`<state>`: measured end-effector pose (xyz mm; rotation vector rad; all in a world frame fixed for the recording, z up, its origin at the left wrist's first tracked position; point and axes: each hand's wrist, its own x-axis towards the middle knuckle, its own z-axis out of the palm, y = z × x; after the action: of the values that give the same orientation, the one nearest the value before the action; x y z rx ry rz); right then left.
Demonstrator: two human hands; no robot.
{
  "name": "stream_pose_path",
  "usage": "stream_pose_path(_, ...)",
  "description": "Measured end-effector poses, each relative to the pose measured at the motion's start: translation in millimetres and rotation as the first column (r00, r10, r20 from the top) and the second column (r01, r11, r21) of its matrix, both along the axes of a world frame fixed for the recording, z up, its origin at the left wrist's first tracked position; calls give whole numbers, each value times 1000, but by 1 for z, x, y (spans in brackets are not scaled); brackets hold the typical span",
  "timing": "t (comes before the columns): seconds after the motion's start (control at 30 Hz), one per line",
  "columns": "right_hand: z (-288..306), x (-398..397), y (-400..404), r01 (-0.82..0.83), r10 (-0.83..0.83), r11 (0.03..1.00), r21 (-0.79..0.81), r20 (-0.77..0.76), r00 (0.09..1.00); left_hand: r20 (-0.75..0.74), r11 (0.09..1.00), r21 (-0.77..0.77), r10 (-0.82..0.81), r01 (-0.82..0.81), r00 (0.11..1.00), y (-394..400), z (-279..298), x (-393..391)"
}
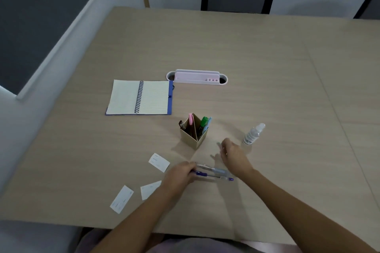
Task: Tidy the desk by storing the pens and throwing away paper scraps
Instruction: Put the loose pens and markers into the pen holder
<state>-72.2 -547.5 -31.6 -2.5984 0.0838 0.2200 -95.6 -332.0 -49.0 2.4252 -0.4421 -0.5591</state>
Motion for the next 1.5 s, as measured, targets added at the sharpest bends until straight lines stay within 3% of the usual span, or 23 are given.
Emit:
stream_pose_path(0.07,33,10,-8,109,-147,971,214,172,974,16,979,-151,139,-135,990,20,27,7)
stream_pose_path(0.17,81,27,-12,163,-341,843,513,274,899,187,895,-343,364,-287,912,51,83,20)
stream_pose_path(0.27,95,42,0,127,-378,799,588,327,866,324,850,-417,470,-322,821,67,127,43)
stream_pose_path(0.4,74,48,22,81,-265,864,497,312,913,447,943,-232,322,-240,835,51,137,82)
stream_pose_path(0.63,44,47,33,11,-106,943,332,271,957,364,992,12,113,-126,925,6,106,98)
stream_pose_path(0.73,37,32,31,108,-210,903,416,209,955,338,990,-8,133,-139,932,3,90,97)
stream_pose_path(0.8,22,16,29,144,-229,909,391,182,956,341,984,-92,172,-150,924,3,81,90)
stream_pose_path(0.9,-14,-8,30,-33,26,988,151,47,999,256,924,-272,339,-269,905,6,66,77)
stream_pose_path(0.97,-30,-19,34,-152,155,988,31,-98,983,170,892,-294,403,-344,899,7,54,75)
stream_pose_path(1.1,-40,-28,35,-276,243,947,-165,-194,950,-13,890,-265,382,-372,924,5,35,81)
stream_pose_path(1.17,-35,-29,28,-301,263,932,-200,-199,944,-199,814,-340,427,-470,882,5,34,86)
stream_pose_path(1.23,-22,-28,17,-182,177,982,-48,-94,980,-364,720,-385,456,-577,812,5,32,91)
stream_pose_path(1.3,3,-23,11,56,-77,977,206,97,992,-473,660,-408,439,-631,764,3,36,97)
stream_pose_path(1.4,48,-5,17,271,-484,760,591,234,843,-512,667,-424,382,-613,769,4,43,102)
stream_pose_path(1.47,63,12,28,254,-582,620,742,217,784,-518,696,-411,354,-589,779,7,45,106)
stream_pose_path(1.5,64,19,33,232,-576,598,767,210,790,-517,711,-401,345,-578,783,9,46,107)
